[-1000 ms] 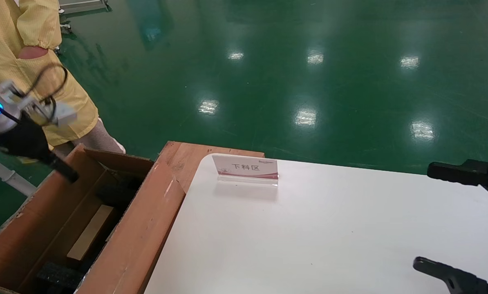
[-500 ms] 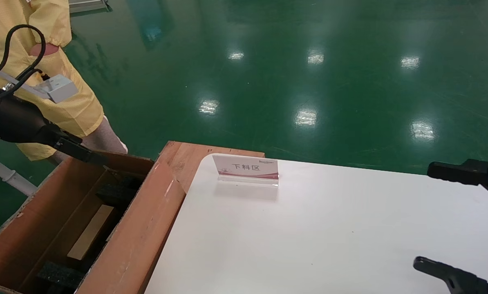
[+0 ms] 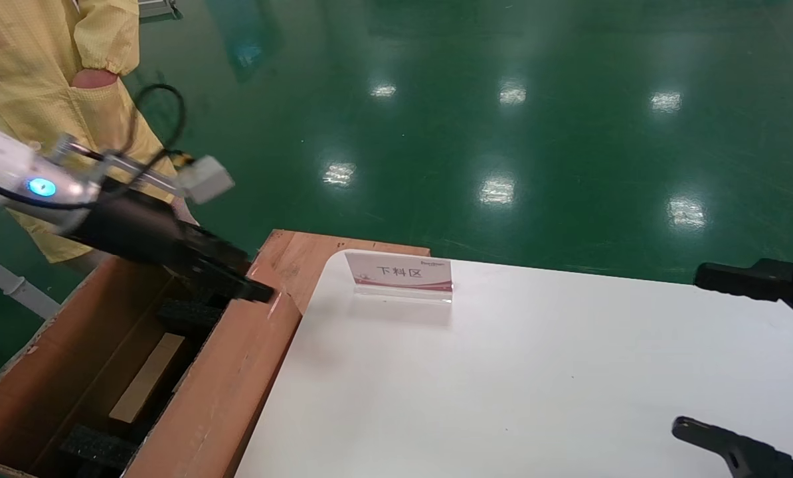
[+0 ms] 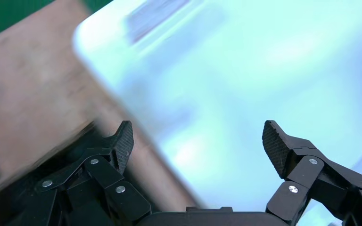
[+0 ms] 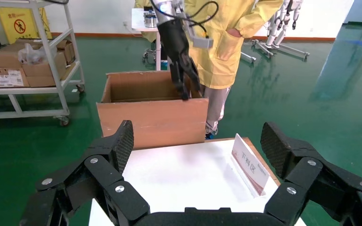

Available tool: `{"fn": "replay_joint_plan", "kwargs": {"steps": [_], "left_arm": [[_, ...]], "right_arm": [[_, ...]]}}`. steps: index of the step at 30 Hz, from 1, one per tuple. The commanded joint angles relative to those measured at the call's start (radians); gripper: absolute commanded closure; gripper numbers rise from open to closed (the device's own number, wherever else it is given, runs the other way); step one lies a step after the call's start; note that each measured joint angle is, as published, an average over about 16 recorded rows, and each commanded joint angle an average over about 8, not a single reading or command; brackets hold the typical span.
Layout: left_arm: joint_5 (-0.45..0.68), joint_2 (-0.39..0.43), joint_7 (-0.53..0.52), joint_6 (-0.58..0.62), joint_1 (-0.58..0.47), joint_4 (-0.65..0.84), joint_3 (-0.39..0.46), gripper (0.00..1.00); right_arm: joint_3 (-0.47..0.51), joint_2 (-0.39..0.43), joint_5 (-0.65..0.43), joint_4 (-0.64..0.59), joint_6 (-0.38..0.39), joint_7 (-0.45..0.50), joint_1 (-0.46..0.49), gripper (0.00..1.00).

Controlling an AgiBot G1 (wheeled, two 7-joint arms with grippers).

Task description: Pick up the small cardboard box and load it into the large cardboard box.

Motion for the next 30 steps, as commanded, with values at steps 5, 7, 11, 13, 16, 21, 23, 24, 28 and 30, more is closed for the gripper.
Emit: {"fn": "replay_joint_plan", "kwargs": {"steps": [5, 7, 11, 13, 16, 21, 23, 24, 28, 30], "left_arm": [[-0.02, -0.01, 0.029, 0.0, 0.124, -0.115, -0.185, 0.0], [-0.026, -0.014, 0.039, 0.001, 0.166, -0.154, -0.248, 0.0], [-0.039, -0.021, 0.058, 0.001, 0.248, -0.229, -0.369, 0.0], [-0.046, -0.024, 0.068, 0.001, 0.288, -0.267, -0.43, 0.0], [-0.055, -0.029, 0.082, 0.001, 0.35, -0.324, -0.522, 0.0], [-0.072, -0.038, 0.106, 0.001, 0.453, -0.419, -0.676, 0.0], [-0.078, -0.041, 0.116, 0.002, 0.494, -0.458, -0.738, 0.0], [-0.082, -0.043, 0.121, 0.002, 0.514, -0.476, -0.768, 0.0], [-0.095, -0.05, 0.14, 0.002, 0.597, -0.553, -0.891, 0.0], [-0.101, -0.053, 0.15, 0.002, 0.638, -0.59, -0.952, 0.0]], "right_arm": [[0.0, 0.0, 0.0, 0.0, 0.0, 0.0, 0.0, 0.0], [0.0, 0.0, 0.0, 0.0, 0.0, 0.0, 0.0, 0.0], [-0.001, 0.0, 0.0, 0.0, 0.0, 0.0, 0.0, 0.0], [-0.001, 0.0, 0.0, 0.0, 0.0, 0.0, 0.0, 0.0], [-0.001, 0.0, 0.001, 0.0, 0.0, 0.0, 0.0, 0.0], [-0.001, 0.0, 0.001, 0.0, 0.0, -0.001, 0.0, 0.0], [-0.001, 0.0, 0.001, 0.0, 0.0, -0.001, 0.0, 0.0], [-0.001, 0.0, 0.001, 0.0, 0.0, -0.001, 0.0, 0.0], [-0.001, 0.001, 0.001, 0.0, 0.001, -0.001, 0.0, 0.0], [-0.001, 0.001, 0.001, 0.0, 0.001, -0.001, 0.0, 0.0]]}}
